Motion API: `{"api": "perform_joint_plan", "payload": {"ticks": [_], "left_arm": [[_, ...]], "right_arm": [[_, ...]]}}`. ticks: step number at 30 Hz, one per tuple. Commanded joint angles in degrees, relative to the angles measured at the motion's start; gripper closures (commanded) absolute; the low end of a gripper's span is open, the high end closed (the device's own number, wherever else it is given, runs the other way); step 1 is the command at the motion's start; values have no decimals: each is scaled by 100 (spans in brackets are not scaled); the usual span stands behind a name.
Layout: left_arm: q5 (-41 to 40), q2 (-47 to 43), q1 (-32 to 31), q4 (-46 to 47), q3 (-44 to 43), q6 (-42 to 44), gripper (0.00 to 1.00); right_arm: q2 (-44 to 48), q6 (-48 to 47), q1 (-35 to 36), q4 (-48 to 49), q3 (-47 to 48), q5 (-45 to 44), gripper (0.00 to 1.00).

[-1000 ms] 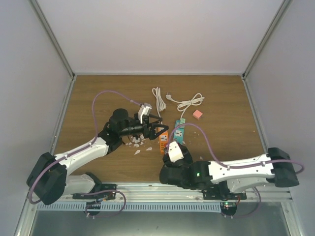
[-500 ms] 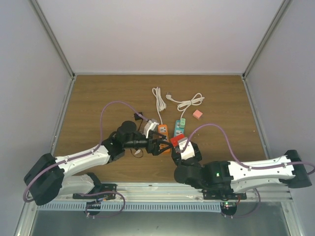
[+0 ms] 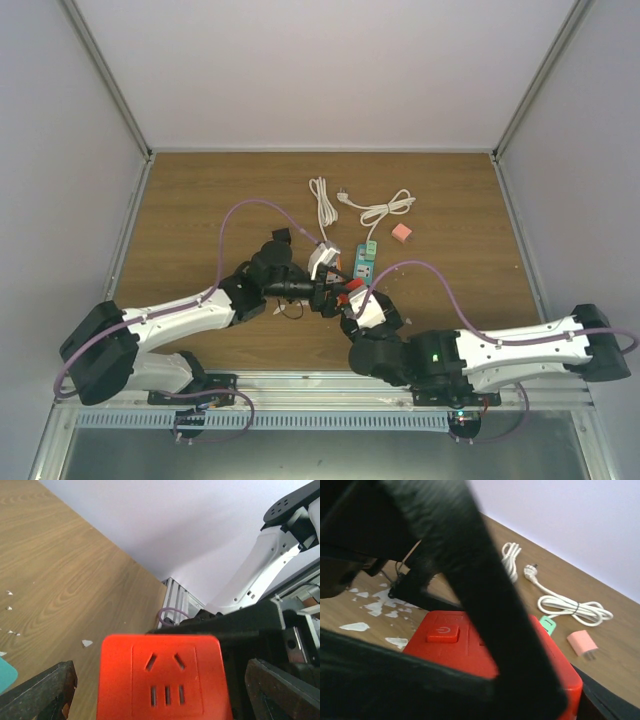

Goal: Insert the plug

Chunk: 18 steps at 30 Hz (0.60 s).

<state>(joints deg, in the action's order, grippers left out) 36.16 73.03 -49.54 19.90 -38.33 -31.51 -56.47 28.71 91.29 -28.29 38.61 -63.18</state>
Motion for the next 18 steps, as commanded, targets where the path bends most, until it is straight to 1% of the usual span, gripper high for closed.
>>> {"api": "perform_joint_plan", "payload": {"ticks": [1,5,8,11,14,16,18], "left_arm": [[25,-49,25,208,-186,-74,5],[307,124,11,67,-328,-77,8],[123,240,-46,-105,-338,-37,13],[-281,267,-135,-279,-265,33,14],[-332,235,-165,-241,-129,20,16],[-299,180,-183,-197,-82,21,24],[-229,145,-195,-169,-81,39,34]], "right_arm": [[23,-143,39,622,21,184,85],[230,-98,39,563,-52,111,85],[406,-92,38,526,-90,23,85],[488,-39,40,501,-98,-38,85],[481,5,40,484,-112,-111,85],[429,19,38,489,-102,-154,85],[365,50,40,494,-92,-184,85]]}}
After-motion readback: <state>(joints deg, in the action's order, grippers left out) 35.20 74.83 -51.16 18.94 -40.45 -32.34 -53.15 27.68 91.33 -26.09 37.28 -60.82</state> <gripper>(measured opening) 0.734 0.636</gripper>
